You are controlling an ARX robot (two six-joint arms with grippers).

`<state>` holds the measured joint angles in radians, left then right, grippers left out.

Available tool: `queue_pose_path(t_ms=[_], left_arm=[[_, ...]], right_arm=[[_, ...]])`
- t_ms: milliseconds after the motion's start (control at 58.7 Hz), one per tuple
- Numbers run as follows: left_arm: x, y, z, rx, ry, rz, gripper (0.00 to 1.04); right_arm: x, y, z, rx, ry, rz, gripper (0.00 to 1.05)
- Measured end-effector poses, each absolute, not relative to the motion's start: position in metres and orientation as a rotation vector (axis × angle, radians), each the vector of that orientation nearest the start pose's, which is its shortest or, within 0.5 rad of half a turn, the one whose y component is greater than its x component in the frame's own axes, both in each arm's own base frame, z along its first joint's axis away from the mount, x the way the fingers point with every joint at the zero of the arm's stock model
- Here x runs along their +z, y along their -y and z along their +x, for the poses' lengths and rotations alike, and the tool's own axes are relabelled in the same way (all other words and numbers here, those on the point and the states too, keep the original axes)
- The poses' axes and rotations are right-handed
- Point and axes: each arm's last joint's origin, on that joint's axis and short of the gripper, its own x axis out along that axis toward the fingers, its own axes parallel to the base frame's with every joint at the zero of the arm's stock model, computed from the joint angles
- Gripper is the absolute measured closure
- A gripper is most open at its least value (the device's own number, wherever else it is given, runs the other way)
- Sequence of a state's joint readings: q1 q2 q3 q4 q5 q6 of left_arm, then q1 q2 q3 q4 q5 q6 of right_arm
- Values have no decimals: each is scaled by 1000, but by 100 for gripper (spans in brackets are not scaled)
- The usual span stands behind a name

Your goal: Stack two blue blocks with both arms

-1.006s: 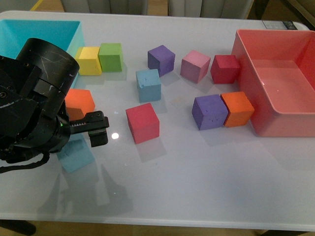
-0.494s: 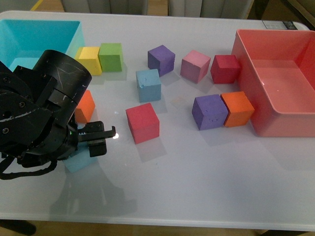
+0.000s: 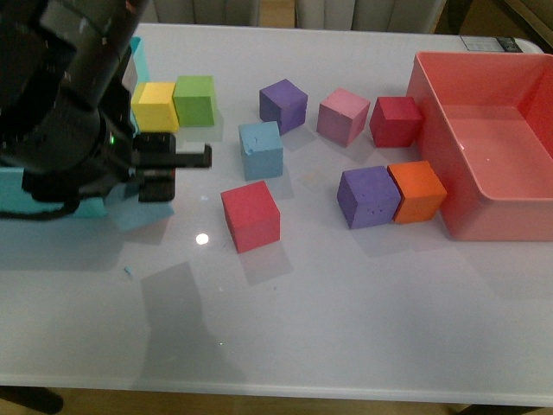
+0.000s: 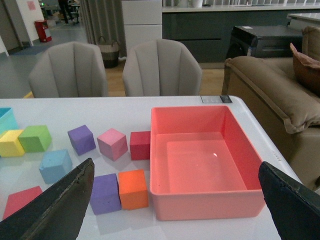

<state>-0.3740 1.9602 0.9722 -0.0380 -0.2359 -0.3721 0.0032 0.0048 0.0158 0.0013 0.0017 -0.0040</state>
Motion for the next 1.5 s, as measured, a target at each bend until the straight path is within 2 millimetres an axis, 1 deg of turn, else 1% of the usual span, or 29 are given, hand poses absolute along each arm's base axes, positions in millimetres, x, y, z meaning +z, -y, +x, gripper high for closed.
queue_pose_path(t_ms=[68,205,273,358,477,682,801,920,1142,1278,1500], left_arm=[[108,128,345,36,-945,-19,65],[129,140,369,-8,-896,9,65],[137,149,382,-40,-878,25,65],[139,159,394,-69,-871,42,65],[137,174,407,-111,-877,84,65],[124,204,426,-188,-883,134,65],[120,216,435,-211,-884,140,65],[116,223,443,-222,-888,158,65],[102,233,456,-232,-914,190,65],[93,236,463,-222,-928,204,65],[82,235,467,-213,-960,219,65]], right_arm=[[169,0,97,1,12,-4,9],[169,0,97,2,12,-4,9],[169,0,97,1,12,-4,9],[169,0,97,1,12,-4,9],[169,0,97,1,12,-4,9],[169,0,97,2,12,-4,9],[169,0,97,2,12,-4,9],[169,0,97,1,12,-4,9],[169,0,97,2,12,-4,9],[169,0,97,1,12,-4,9],[169,0,97,2,12,-4,9]])
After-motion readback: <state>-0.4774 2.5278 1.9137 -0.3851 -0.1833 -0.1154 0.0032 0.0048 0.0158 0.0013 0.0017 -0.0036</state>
